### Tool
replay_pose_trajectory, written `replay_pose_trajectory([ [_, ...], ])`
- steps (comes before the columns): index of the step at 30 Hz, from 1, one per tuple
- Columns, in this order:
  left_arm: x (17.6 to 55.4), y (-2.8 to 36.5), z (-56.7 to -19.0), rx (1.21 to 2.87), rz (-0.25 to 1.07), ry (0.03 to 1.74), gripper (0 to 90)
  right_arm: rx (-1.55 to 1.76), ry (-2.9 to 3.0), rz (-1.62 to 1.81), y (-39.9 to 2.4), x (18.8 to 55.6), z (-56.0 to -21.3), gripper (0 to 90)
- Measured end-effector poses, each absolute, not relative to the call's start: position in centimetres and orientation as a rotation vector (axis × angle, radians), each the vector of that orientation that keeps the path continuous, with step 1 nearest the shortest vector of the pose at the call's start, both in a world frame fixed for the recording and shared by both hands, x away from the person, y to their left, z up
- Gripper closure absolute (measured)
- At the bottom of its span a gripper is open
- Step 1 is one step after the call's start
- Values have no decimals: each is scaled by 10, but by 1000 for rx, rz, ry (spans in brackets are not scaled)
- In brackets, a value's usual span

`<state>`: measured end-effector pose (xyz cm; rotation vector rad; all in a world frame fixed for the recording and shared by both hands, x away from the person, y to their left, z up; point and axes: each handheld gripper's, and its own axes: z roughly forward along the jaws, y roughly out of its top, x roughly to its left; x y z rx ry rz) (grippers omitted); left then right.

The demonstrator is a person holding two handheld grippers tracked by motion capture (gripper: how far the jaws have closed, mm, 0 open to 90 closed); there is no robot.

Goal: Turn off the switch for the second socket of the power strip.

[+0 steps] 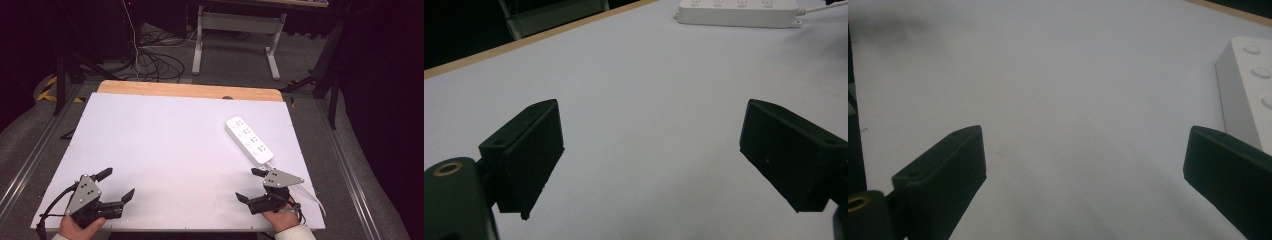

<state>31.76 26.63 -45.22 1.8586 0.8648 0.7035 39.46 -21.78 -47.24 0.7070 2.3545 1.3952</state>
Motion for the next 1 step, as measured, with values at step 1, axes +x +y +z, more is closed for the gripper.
replay_pose_trajectory([
  [1,317,266,-452,1858,700,865,114,706,2354,1391,-218,395,-472,44],
])
